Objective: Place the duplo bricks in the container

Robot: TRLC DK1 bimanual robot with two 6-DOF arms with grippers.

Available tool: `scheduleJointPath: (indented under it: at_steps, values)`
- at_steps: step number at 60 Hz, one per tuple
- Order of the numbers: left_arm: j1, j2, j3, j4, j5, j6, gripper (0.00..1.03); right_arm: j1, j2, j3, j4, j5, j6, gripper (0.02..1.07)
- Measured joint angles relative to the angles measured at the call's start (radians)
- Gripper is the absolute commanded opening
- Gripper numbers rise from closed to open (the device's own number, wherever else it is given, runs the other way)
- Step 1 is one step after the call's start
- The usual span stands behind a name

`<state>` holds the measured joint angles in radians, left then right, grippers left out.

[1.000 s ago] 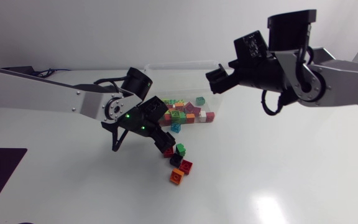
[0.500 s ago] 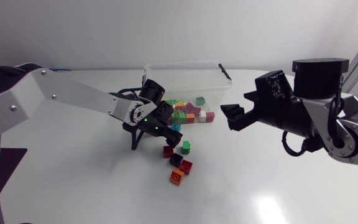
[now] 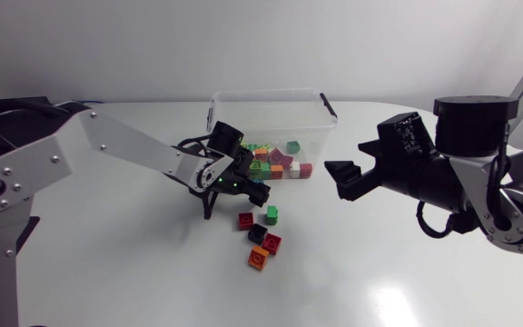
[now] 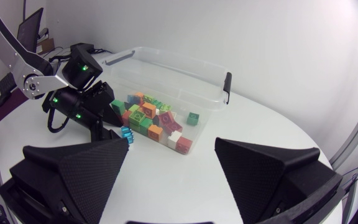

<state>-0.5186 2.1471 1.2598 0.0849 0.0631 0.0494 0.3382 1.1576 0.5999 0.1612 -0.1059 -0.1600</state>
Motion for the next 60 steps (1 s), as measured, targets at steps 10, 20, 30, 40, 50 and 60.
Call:
scheduleJointPath:
  at_steps: [10,20,30,40,50,60]
  values:
    - [-0.008,0.023,0.001,0.061,-0.035,-0.003,0.94,0.0,-0.011,-0.021,0.0,-0.002,-0.001,1.02]
    - [-0.031,0.051,-0.003,0.151,-0.065,-0.033,0.47,0.001,-0.013,-0.053,0.01,-0.002,-0.005,1.02]
    - [-0.035,0.032,-0.049,0.192,-0.057,-0.061,0.25,0.001,-0.014,-0.058,0.024,-0.002,-0.008,1.02]
    - [-0.042,-0.036,-0.119,0.164,-0.045,-0.069,0.21,0.005,-0.011,-0.063,0.049,-0.002,-0.014,1.02]
    - [-0.1,-0.184,-0.167,0.055,-0.042,-0.069,0.21,0.05,0.045,-0.063,0.043,-0.076,-0.052,1.02]
    - [-0.131,-0.394,-0.164,-0.054,-0.019,-0.064,0.21,0.108,0.212,-0.034,-0.017,-0.155,-0.198,1.02]
